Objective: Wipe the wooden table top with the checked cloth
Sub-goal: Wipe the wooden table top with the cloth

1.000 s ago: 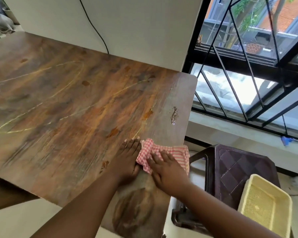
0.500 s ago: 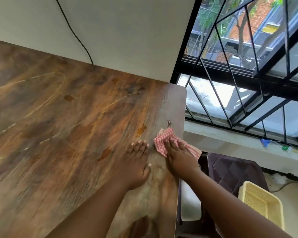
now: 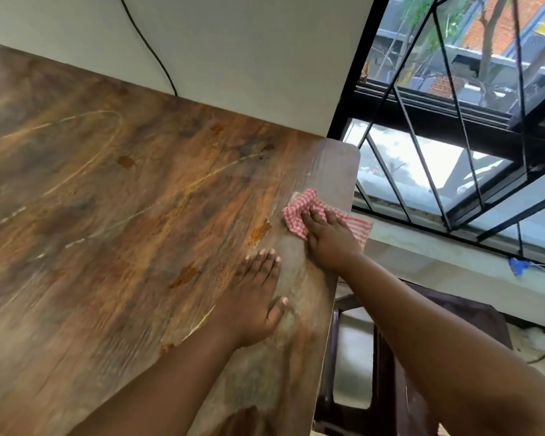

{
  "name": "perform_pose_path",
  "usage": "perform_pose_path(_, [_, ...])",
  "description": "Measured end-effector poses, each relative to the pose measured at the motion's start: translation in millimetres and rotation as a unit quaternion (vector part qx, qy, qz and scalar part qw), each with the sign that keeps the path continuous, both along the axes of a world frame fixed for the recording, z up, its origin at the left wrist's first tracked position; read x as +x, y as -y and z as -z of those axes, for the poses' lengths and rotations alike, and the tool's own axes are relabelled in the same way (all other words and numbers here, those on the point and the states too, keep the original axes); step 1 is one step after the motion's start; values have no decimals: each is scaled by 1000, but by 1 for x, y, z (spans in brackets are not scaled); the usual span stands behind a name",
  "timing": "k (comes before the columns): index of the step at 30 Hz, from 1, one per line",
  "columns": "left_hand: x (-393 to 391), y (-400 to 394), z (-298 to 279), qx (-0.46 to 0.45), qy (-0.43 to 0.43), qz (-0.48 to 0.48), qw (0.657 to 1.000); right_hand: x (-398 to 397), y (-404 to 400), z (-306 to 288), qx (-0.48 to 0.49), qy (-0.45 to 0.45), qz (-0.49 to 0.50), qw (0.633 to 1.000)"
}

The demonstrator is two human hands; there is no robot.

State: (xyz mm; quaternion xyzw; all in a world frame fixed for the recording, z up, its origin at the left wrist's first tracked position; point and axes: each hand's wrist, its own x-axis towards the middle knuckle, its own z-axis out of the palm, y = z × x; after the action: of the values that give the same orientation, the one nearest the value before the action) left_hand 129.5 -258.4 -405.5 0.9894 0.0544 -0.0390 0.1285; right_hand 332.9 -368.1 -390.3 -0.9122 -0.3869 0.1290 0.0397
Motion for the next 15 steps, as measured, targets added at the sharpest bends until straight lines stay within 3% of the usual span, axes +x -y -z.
perform_pose_path(8, [-4, 1, -4, -10, 2, -35, 999, -58, 48, -14, -5, -35, -207, 978])
perform_pose_path(12, [0, 3, -13, 26, 16, -12, 999, -45, 76, -17, -8, -43, -226, 973])
perform_pose_path(15, [7, 4, -16, 51, 7, -1, 999, -14, 65, -17, 2, -33, -185, 982])
